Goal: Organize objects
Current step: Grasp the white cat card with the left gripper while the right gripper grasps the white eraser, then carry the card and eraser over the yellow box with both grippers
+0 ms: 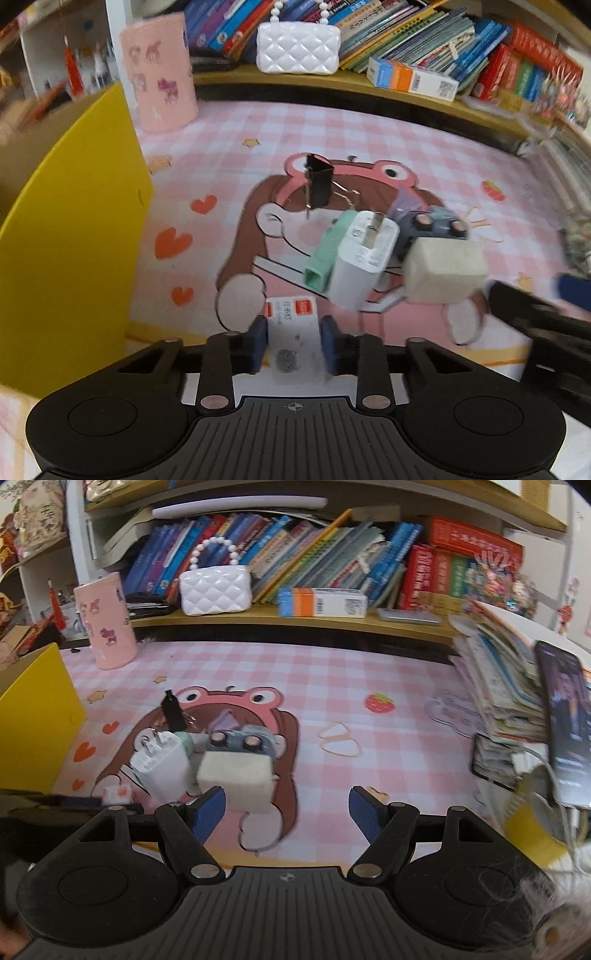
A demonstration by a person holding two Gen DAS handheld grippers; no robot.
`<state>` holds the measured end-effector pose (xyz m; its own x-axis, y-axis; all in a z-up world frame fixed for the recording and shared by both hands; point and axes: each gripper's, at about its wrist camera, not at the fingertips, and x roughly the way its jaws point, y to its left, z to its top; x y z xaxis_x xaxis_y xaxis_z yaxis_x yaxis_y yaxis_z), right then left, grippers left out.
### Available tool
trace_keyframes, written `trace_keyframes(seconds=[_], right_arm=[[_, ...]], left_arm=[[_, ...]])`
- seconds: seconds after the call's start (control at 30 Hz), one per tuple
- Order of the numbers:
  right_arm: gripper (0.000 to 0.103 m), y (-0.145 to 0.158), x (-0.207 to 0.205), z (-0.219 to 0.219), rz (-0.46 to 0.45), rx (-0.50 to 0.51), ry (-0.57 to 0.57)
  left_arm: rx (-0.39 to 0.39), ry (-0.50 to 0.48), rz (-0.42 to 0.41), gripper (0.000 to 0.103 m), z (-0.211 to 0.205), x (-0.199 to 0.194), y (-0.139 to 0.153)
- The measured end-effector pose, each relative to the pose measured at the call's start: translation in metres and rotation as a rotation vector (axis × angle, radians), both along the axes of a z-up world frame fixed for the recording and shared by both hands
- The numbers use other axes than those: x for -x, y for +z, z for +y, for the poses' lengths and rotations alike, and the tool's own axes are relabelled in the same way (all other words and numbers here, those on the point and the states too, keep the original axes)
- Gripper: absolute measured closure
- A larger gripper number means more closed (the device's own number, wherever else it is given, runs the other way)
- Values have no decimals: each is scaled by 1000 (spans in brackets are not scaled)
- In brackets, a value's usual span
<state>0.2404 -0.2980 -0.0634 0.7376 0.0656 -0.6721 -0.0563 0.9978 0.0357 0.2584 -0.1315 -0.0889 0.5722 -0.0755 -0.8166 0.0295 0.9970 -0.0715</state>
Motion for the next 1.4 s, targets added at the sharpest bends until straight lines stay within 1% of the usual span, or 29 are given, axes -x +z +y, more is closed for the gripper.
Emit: trace_keyframes(seconds=[0.03,0.1,0.2,0.27,0.4,0.43,0.5,0.6,0.67,0.77,0.87,1.03,1.17,1.4], right_arm=[[31,-2,-3,2,0,-1,10],[31,-7,-10,6,7,-10,23],[32,-16,-22,11,25,-17,34],[33,-21,-29,15,36,-17,48],[35,-24,-43,19,43,-61,72],[38,-24,-45,21,46,-73,84],[60,-24,-47,24,54,-106,125],[71,-23,-43,31,52,-110,144],[75,-20,-38,31,47,-120,146],[77,-12,-23,25,26,-124,117],[78,-4,-3,18,1,-103,99],[78,10,30,13,2,-100,63],[78,22,58,18,-1,-108,46],[78,40,113,39,5,-126,9]], left_arm=[[13,6,-9,74,3,3,4],[1,12,-32,74,8,11,14],[26,21,-48,74,17,22,27],[17,14,-64,74,18,29,34],[4,-16,-90,74,17,46,45],[3,-24,-93,74,17,50,47],[5,-35,-97,74,17,56,50],[8,-39,-101,74,18,63,52],[13,-39,-102,74,20,68,54],[19,-41,-115,74,23,75,58],[25,-42,-127,74,27,83,61],[46,-39,-132,74,36,98,60],[73,-41,-143,74,48,116,62],[112,-71,-128,74,73,143,58]])
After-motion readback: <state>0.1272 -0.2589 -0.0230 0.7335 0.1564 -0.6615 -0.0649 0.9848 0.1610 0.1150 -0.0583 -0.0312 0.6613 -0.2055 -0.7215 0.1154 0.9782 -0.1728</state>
